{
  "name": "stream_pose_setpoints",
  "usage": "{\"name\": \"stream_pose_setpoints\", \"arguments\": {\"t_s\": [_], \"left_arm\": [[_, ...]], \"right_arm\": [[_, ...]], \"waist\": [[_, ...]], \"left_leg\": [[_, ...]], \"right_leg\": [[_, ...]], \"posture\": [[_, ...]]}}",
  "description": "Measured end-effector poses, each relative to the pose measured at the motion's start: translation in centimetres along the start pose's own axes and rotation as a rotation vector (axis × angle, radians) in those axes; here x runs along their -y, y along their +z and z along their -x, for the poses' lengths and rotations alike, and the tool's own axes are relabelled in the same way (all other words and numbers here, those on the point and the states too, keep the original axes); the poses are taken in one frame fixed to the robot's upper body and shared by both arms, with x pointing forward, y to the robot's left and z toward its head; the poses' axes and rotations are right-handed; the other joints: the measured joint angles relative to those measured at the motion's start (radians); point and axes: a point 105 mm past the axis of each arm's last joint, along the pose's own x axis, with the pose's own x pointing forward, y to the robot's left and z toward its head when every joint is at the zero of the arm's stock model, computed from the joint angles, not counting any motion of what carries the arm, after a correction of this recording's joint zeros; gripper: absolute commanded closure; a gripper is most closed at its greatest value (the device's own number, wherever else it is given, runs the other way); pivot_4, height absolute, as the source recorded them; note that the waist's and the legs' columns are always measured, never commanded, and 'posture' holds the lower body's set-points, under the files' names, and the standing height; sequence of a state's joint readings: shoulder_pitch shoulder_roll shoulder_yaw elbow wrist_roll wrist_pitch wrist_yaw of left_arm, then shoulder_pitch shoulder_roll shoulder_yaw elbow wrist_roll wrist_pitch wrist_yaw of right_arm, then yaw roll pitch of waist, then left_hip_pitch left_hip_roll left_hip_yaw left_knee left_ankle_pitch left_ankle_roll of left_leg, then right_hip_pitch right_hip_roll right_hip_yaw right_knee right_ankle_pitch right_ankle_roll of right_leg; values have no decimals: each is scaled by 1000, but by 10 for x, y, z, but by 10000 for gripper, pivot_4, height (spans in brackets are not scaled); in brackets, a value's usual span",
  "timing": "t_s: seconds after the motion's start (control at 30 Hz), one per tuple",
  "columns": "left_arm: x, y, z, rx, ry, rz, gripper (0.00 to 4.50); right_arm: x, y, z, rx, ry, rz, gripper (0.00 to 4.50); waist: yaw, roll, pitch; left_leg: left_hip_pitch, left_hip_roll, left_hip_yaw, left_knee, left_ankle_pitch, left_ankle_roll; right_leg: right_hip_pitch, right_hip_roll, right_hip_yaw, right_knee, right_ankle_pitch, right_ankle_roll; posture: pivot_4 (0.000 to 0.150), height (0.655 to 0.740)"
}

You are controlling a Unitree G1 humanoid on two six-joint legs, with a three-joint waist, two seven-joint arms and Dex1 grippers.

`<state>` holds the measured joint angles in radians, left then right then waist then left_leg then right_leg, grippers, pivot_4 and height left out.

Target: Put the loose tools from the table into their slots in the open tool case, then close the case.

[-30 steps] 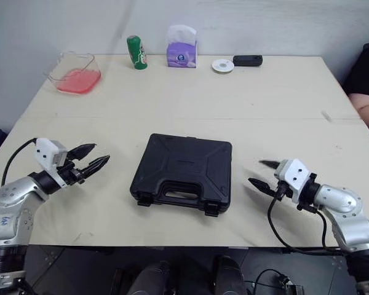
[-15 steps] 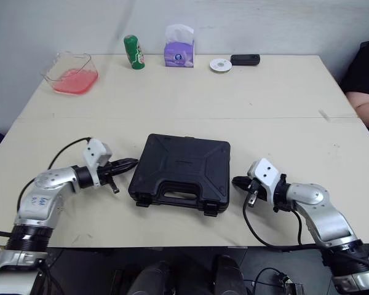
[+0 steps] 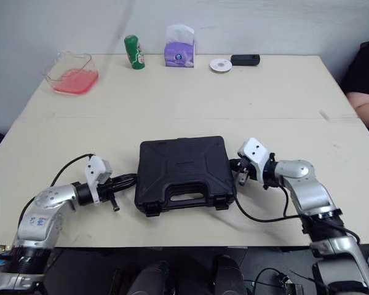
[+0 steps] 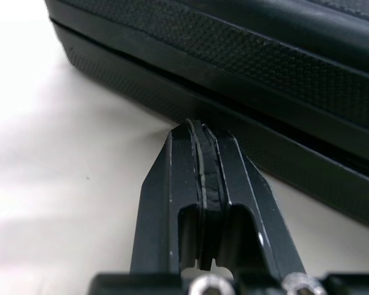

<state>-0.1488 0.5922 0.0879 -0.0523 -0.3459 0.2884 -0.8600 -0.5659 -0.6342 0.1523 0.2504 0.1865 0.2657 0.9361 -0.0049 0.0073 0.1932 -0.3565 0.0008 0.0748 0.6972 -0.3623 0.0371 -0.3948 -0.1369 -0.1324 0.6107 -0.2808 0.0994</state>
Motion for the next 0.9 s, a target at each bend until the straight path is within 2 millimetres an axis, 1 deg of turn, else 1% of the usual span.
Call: {"name": "stream_pose_setpoints", "arguments": {"t_s": [0.1,0.17,0.2,0.3,0.37,0.4,0.47,0.53,0.6,0.63,0.67,0.7,0.77,0.83,0.9], "left_arm": [[10,-2,1,19,0,14,44606],[13,-1,5,34,7,23,44606],[13,0,8,46,18,26,44606],[1,8,21,92,86,37,44606],[-5,18,24,132,98,46,44606],[-10,27,22,163,98,46,44606],[-23,45,23,211,126,24,44606],[-34,56,23,221,147,0,44606],[-48,63,17,215,160,-7,44606],[-54,63,13,203,165,-6,44606],[-60,63,6,186,165,-8,44606],[-68,64,-4,165,165,-1,44606],[-80,66,-17,139,178,-1,44606],[-88,67,-30,124,190,-6,44606],[-91,65,-46,96,176,-14,44606]], "right_arm": [[12,2,-2,-6,-7,13,45000],[16,6,-1,8,-4,33,45000],[17,6,3,9,0,38,45000],[21,-2,23,18,4,10,45000],[18,-7,39,31,-4,-8,45000],[13,-10,49,61,-7,-26,45000],[1,-13,64,96,10,-51,45000],[-8,-16,75,89,31,-84,45000],[-23,-23,89,64,56,-129,45000],[-30,-27,92,50,75,-140,45000],[-38,-31,96,35,87,-148,45000],[-50,-37,98,12,115,-154,45000],[-64,-43,99,-8,149,-162,45000],[-70,-44,97,-10,157,-162,45000],[-75,-43,91,4,151,-163,45000]], "waist": [[0,0,0],[2,0,0],[3,0,0],[8,0,0],[8,0,0],[16,0,0],[21,0,0],[22,1,0],[26,1,0],[27,1,0],[29,1,0],[32,0,0],[32,0,0],[30,0,1],[28,-2,1]], "left_leg": [[-1,0,0,0,0,0],[-1,0,-1,0,0,0],[-1,0,-1,0,0,0],[-2,0,-2,0,0,0],[-2,-1,-2,0,0,0],[-3,-1,-4,0,0,0],[-3,-1,-4,0,0,0],[-2,-1,-2,0,0,0],[-1,-1,-2,0,0,0],[-1,-1,-2,0,0,0],[-1,-1,-2,0,0,0],[-1,-1,-2,0,0,0],[-2,-3,-2,0,0,0],[-2,-3,-1,0,0,1],[-1,-3,0,0,0,1]], "right_leg": [[0,0,-1,0,0,0],[-1,-1,-1,-1,0,0],[-1,-1,-1,-1,0,0],[0,-2,-2,-1,0,0],[0,-3,-2,-1,0,0],[0,-3,-4,-2,0,0],[0,-1,-3,-1,0,0],[0,2,-3,-1,0,0],[1,4,-3,-1,0,0],[1,5,-3,-1,0,0],[1,5,-3,0,0,0],[1,5,-3,-1,0,0],[1,5,-3,-1,0,1],[0,5,-3,-1,1,2],[0,5,-4,-1,1,2]], "posture": [[1500,7400],[1500,7400],[1500,7400],[1500,7400],[1500,7400],[1500,7400],[1500,7400],[1500,7400],[1500,7400],[1500,7400],[1500,7400],[1500,7400],[1500,7400],[1500,7400],[1500,7400]]}}
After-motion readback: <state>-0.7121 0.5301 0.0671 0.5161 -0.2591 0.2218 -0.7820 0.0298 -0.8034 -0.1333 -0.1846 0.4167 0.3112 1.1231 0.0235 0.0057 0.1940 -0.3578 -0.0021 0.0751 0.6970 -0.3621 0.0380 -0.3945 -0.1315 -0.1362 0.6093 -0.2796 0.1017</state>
